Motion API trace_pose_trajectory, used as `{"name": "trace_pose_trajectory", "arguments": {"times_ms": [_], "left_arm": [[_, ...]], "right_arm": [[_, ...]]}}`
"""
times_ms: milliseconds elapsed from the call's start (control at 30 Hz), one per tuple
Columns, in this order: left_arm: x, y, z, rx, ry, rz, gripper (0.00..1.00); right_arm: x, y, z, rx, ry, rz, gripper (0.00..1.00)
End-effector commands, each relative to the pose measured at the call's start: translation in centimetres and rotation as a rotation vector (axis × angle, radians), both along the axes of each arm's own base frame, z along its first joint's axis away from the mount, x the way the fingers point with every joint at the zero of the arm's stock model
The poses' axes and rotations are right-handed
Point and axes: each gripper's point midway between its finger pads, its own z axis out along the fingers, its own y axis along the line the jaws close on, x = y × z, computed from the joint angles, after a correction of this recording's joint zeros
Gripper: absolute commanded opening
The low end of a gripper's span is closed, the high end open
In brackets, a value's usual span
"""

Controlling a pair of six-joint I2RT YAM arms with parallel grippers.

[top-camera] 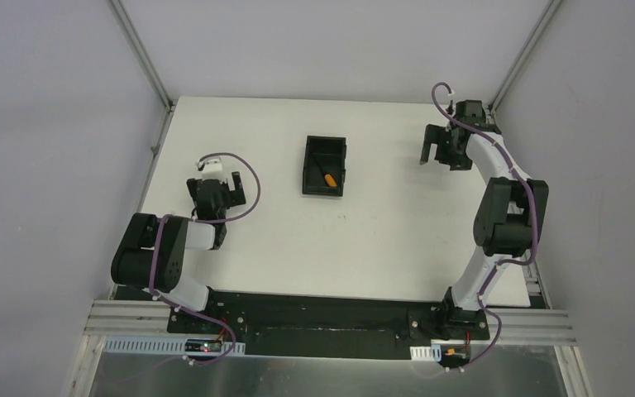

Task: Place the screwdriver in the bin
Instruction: Reset both arms

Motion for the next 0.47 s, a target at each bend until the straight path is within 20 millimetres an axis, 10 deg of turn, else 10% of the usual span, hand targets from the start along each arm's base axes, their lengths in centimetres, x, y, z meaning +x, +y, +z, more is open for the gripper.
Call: {"name": "trace_pose_trajectory", "arguments": {"times_ms": [0, 433], "left_arm": [[0.1, 0.1, 1.0, -0.012, -0.032, 0.002, 0.99], [0.1, 0.1, 0.9, -0.013, -0.032, 0.003, 0.99]], "right_arm": [[1.0, -0.3, 1.9, -0.016, -0.080, 0.038, 0.98], [1.4, -0.3, 3.6, -0.002, -0.126, 0.018, 0.98]]}}
